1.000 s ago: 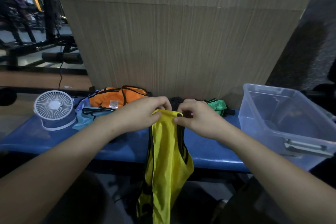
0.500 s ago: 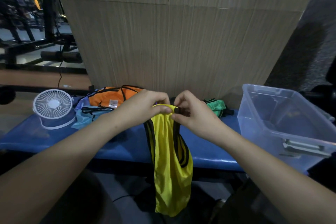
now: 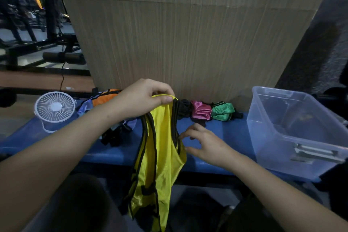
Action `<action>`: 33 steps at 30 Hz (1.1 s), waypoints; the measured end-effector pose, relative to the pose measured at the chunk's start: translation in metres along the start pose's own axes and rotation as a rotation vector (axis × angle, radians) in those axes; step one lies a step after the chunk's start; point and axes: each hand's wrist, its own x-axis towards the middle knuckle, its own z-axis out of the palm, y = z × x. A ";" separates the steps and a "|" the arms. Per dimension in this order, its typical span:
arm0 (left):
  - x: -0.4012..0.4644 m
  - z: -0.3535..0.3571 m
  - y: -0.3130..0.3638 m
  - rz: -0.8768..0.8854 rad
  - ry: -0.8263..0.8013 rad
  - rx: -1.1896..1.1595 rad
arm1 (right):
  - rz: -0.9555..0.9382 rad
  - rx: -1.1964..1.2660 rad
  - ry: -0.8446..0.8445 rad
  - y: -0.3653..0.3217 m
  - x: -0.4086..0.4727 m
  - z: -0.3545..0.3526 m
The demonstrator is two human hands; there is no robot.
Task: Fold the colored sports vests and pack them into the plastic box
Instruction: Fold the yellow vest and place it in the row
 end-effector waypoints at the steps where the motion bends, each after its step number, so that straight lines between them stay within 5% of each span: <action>1: -0.001 -0.002 0.001 0.003 -0.002 0.006 | -0.004 -0.015 -0.020 0.000 0.001 0.002; 11: -0.011 -0.011 0.001 0.002 -0.004 -0.001 | -0.099 0.041 0.037 -0.022 0.003 0.011; 20: -0.011 -0.012 -0.002 0.009 -0.002 -0.024 | 0.033 -0.354 -0.335 -0.023 0.011 0.016; 33: -0.014 -0.031 -0.042 -0.099 0.059 0.079 | 0.018 0.099 0.004 0.004 -0.005 -0.009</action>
